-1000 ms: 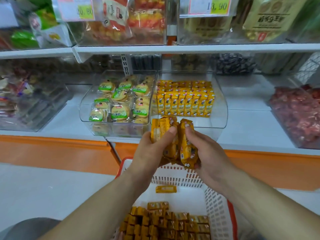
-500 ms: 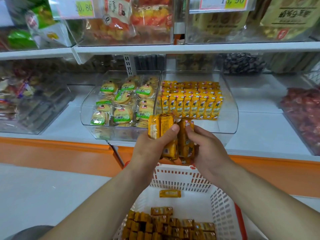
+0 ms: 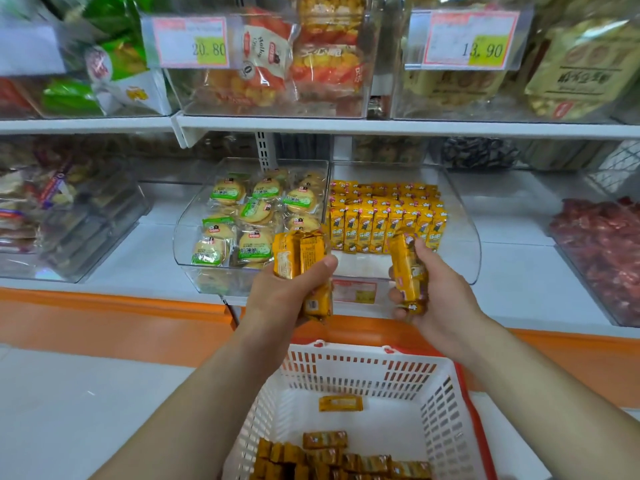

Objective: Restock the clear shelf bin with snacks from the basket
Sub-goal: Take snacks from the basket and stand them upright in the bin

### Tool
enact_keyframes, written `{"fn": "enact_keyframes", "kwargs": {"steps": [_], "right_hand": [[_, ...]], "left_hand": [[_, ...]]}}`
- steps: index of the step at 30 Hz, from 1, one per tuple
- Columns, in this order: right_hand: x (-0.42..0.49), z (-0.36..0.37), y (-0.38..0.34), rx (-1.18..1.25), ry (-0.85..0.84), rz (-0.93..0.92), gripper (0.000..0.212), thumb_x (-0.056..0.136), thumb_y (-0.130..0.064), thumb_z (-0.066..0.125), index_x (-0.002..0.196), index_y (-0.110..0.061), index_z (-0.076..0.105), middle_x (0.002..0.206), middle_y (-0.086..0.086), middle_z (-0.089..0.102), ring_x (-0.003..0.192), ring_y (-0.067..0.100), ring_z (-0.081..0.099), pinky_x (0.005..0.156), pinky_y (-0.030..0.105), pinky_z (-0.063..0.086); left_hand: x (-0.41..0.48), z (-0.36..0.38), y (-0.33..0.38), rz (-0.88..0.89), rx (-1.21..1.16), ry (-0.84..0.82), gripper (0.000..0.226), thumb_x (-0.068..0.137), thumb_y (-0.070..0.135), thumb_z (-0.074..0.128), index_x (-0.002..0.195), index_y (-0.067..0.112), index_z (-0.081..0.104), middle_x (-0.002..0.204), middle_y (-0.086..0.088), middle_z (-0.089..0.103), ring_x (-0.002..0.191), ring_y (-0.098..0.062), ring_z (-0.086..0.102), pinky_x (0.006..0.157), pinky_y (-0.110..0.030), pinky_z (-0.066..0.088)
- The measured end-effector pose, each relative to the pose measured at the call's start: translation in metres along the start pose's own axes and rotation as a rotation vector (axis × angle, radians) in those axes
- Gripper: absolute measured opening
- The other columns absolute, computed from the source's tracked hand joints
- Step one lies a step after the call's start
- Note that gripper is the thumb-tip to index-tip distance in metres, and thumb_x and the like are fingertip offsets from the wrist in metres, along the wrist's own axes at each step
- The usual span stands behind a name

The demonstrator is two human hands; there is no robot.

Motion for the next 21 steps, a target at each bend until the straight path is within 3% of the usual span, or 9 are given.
{"fn": "enact_keyframes", "kwargs": {"steps": [2, 5, 8, 11, 15, 21], "right_hand": [[-0.001, 0.004, 0.001, 0.07, -0.074, 0.024, 0.022, 0.099, -0.03, 0.044, 0.115, -0.018, 0.054, 0.072, 0.007, 0.055, 0.052, 0.02, 0.054, 0.043, 0.027, 0.04], [0.0, 0.012, -0.003, 0.071, -0.159, 0.01, 0.041, 0.091, -0.007, 0.04, 0.127, -0.018, 0.055, 0.077, 0.007, 0.061, 0.058, 0.023, 0.057, 0.048, 0.031, 0.044], [0.007, 0.014, -0.011, -0.051, -0.13, -0.059, 0.046, 0.088, 0.005, 0.048, 0.118, -0.025, 0.066, 0.087, 0.009, 0.067, 0.061, 0.022, 0.062, 0.05, 0.034, 0.048], [0.029, 0.007, -0.026, -0.255, -0.029, -0.184, 0.04, 0.085, 0.002, 0.066, 0.119, -0.019, 0.067, 0.078, 0.001, 0.069, 0.061, 0.015, 0.064, 0.05, 0.028, 0.05], [0.077, 0.008, -0.042, -0.613, 0.15, -0.346, 0.041, 0.076, -0.008, 0.083, 0.104, -0.025, 0.058, 0.107, -0.001, 0.061, 0.071, 0.017, 0.066, 0.063, 0.036, 0.058], [0.145, 0.042, -0.039, -1.219, 0.044, -0.59, 0.044, 0.072, -0.015, 0.086, 0.107, -0.027, 0.063, 0.11, 0.002, 0.06, 0.102, 0.023, 0.058, 0.075, 0.027, 0.038]], "left_hand": [[0.001, -0.003, 0.004, 0.003, -0.028, 0.008, 0.065, 0.048, 0.049, 0.086, 0.106, 0.022, 0.072, 0.098, -0.008, 0.08, 0.091, -0.027, 0.078, 0.07, -0.037, 0.061], [0.002, -0.004, 0.007, -0.005, -0.041, 0.021, 0.073, 0.045, 0.051, 0.087, 0.109, 0.021, 0.07, 0.099, -0.006, 0.08, 0.093, -0.027, 0.078, 0.08, -0.044, 0.062], [0.003, -0.006, 0.011, -0.002, -0.044, 0.029, 0.085, 0.042, 0.053, 0.088, 0.116, 0.018, 0.069, 0.102, -0.007, 0.08, 0.095, -0.028, 0.077, 0.084, -0.047, 0.062], [0.009, -0.011, 0.017, 0.038, -0.032, 0.023, 0.078, 0.044, 0.053, 0.088, 0.113, 0.021, 0.07, 0.1, -0.004, 0.08, 0.093, -0.025, 0.078, 0.083, -0.046, 0.062], [0.015, -0.023, 0.024, 0.101, 0.029, 0.006, 0.059, 0.052, 0.051, 0.085, 0.103, 0.024, 0.073, 0.095, -0.001, 0.081, 0.089, -0.021, 0.079, 0.075, -0.037, 0.063], [0.022, -0.032, 0.02, 0.102, 0.093, 0.03, 0.054, 0.062, 0.05, 0.092, 0.105, 0.022, 0.074, 0.094, -0.005, 0.079, 0.092, -0.027, 0.077, 0.084, -0.049, 0.063]]}}
Point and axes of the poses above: each hand's wrist, its own x-axis towards the middle knuckle, its own z-axis out of the palm, y = z × x, the point moved 3 cm from there along x, towards the middle knuckle
